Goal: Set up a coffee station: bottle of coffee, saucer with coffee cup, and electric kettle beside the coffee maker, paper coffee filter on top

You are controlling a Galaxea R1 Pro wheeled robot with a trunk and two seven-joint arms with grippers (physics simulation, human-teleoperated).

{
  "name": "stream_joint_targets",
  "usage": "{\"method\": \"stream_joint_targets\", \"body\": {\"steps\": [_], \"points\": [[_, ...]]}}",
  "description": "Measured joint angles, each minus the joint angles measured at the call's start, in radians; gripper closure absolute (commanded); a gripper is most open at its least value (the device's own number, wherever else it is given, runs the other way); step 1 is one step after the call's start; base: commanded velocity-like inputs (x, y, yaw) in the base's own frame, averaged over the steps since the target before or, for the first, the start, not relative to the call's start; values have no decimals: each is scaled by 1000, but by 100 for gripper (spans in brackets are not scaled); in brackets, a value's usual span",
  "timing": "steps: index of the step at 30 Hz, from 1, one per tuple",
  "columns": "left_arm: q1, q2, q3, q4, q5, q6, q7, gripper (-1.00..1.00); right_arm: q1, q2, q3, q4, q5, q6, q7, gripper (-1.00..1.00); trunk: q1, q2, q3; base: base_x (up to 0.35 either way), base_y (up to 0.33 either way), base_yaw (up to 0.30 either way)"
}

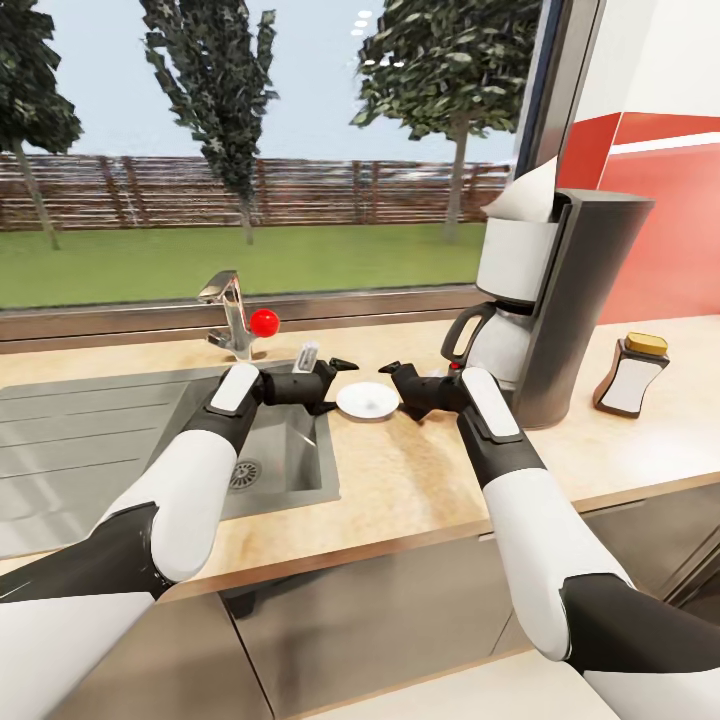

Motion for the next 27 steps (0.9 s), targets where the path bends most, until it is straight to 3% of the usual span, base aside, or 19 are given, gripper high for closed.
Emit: {"method": "stream_joint_targets", "body": {"steps": [11,27], "points": [[0,0,0,0,0,0,0,-100,1,0,1,0,-59,2,1,-100,0,0,0,0,0,0],[0,0,0,0,0,0,-1,-100,1,0,1,0,-66,5,1,-100,0,0,0,0,0,0]]}}
